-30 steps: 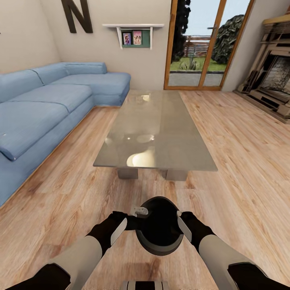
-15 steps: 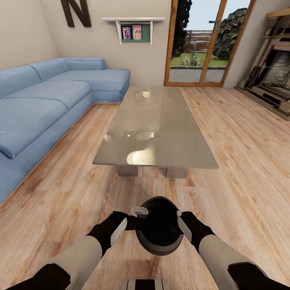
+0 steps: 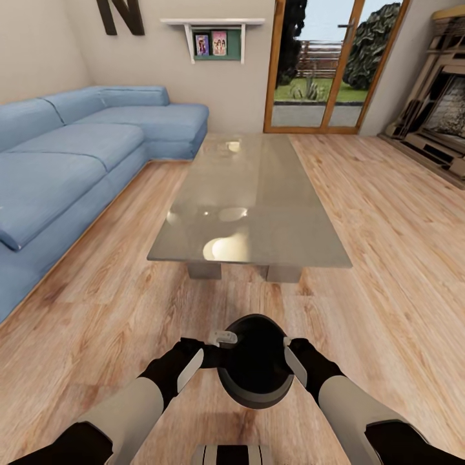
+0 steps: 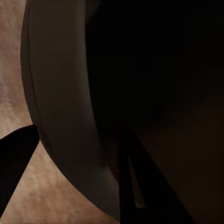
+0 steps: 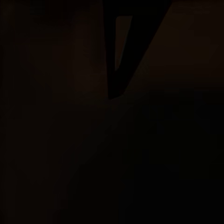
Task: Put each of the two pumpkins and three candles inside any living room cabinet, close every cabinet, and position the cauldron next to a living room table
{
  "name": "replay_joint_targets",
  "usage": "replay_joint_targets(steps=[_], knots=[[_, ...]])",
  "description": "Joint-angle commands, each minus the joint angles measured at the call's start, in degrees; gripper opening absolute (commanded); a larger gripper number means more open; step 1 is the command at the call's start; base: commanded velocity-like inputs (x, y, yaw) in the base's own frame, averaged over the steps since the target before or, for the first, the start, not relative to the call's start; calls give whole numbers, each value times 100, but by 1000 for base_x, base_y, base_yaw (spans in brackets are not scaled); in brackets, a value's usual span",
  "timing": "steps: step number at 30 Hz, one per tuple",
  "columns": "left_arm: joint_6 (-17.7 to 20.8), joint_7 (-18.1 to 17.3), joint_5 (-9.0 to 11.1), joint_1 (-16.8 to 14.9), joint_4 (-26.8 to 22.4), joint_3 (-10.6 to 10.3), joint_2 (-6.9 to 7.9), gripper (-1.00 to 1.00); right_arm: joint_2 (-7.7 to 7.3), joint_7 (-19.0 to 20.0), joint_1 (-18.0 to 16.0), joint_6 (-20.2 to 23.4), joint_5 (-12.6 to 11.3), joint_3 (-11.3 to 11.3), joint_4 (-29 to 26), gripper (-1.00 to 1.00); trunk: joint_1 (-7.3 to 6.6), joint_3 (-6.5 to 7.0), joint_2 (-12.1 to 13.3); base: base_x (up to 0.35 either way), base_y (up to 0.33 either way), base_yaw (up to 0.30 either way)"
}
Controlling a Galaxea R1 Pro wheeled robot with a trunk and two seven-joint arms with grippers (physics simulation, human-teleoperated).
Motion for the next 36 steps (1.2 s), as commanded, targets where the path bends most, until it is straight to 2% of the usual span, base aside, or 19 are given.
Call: replay_joint_targets(steps=[1,10,20,21,36], knots=[[22,17,3,4,16,-131,29,-100,-7,110,7,-37,-211,148,61,-100,8,-17,1,0,0,0],[22,17,3,8,16,-131,29,-100,-7,110,7,-37,-211,148,61,-100,8,-94,1,0,0,0],[22,20,3,5,16,-131,29,-100,-7,107,7,-37,-211,139,61,-100,8,-102,1,0,0,0],[22,20,3,4,16,-131,29,-100,-7,108,7,-37,-211,139,61,100,8,-102,1,0,0,0],[22,27,3,5,16,-131,29,-100,-7,110,7,-37,-211,140,61,100,8,-102,1,0,0,0]])
